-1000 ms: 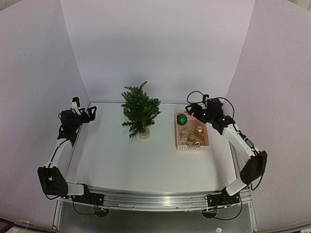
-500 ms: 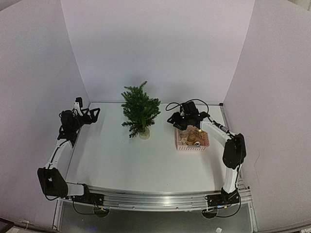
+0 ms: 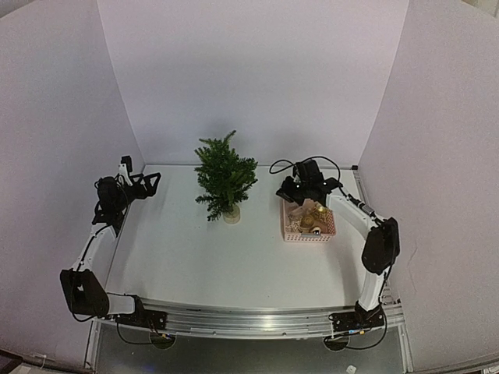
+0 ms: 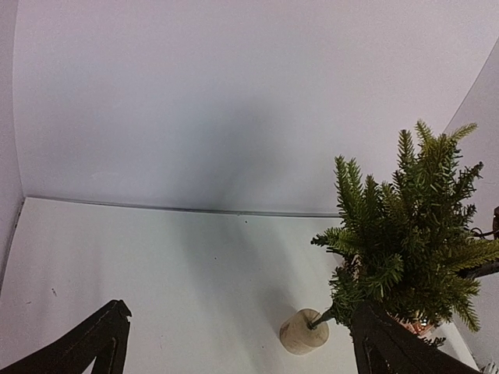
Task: Decorate the small christmas tree
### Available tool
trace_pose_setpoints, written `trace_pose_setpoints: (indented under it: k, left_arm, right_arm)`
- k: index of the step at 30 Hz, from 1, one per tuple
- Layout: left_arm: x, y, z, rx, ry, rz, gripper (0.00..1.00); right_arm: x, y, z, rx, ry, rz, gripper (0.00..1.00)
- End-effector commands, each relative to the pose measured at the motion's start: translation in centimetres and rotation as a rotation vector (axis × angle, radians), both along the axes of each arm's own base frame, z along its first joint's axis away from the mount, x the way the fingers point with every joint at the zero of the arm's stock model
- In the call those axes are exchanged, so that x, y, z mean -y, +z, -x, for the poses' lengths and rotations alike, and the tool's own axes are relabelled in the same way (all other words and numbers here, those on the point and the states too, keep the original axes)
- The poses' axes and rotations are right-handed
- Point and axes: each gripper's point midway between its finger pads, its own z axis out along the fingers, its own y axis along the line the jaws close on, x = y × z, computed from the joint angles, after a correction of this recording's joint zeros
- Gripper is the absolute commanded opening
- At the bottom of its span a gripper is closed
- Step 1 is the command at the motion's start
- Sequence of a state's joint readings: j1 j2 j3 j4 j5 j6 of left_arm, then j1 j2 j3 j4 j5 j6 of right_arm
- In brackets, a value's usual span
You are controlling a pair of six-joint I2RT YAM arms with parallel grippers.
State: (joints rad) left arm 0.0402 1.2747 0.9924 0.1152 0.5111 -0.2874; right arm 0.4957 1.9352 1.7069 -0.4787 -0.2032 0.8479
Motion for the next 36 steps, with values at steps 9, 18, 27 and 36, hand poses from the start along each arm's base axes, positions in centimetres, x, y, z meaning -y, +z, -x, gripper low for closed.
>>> trace_pose_setpoints:
  k: [9,18,27,36]
  left_arm:
    - [0.8,2.4,1.2,0.083,-0.048,0.016,1.00]
    - [0.9,3.0,1.5,0.107,-0.055,0.020,1.00]
    - [1.8,5.1,2.5,0.172,-0.112,0.005,1.00]
    - [5.9,10.8,5.5,0.239,-0.382,0.035,0.99]
  right_arm:
    - [5.1,19.9,1.9,0.537,-0.057,0.048,0.00]
    - [6.0,28.0,0.5,0.800,-0.076,0.141,0.00]
    - [3.4,36.8,2.4,1.045,0.082,0.023,0.00]
    - [-2.6,37.8,11.5,1.130,0.546,-0.168,0.00]
